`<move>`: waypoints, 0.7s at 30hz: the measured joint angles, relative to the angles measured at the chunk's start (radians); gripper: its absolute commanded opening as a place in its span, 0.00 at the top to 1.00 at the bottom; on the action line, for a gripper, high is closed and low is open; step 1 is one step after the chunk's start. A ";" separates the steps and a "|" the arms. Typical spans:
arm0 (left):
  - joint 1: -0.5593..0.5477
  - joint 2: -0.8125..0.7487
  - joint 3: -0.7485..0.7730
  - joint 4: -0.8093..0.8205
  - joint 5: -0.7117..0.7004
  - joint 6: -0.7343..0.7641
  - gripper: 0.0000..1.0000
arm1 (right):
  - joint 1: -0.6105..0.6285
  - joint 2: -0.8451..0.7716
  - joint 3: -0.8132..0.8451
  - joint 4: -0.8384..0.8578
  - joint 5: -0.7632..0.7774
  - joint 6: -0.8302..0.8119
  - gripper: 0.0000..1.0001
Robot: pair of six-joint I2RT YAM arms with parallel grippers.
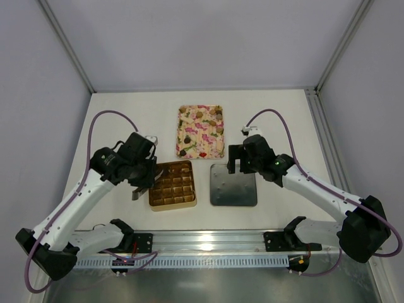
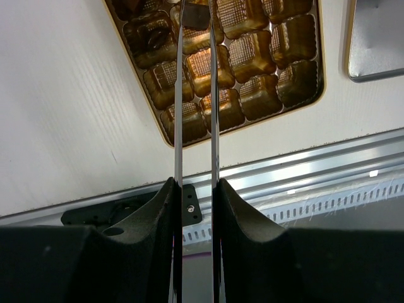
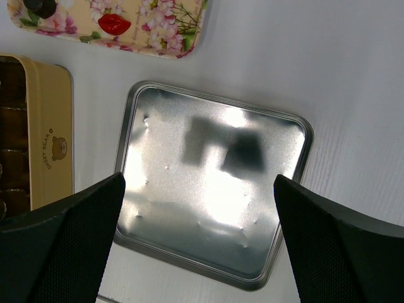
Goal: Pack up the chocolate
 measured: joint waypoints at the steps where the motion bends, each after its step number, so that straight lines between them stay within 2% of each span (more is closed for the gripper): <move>1: 0.000 -0.004 -0.004 -0.002 0.004 0.000 0.73 | 0.000 0.000 -0.001 0.000 0.000 0.000 0.00; 9: 0.000 -0.008 -0.035 -0.003 0.021 -0.003 0.69 | 0.000 0.000 -0.005 0.000 0.007 0.000 0.00; 15: 0.000 -0.004 -0.040 -0.002 0.025 -0.005 0.58 | 0.000 0.000 -0.009 0.000 0.010 0.000 0.00; 21: 0.000 0.003 -0.039 -0.003 0.025 -0.005 0.57 | 0.000 0.000 -0.012 0.000 0.010 0.000 0.00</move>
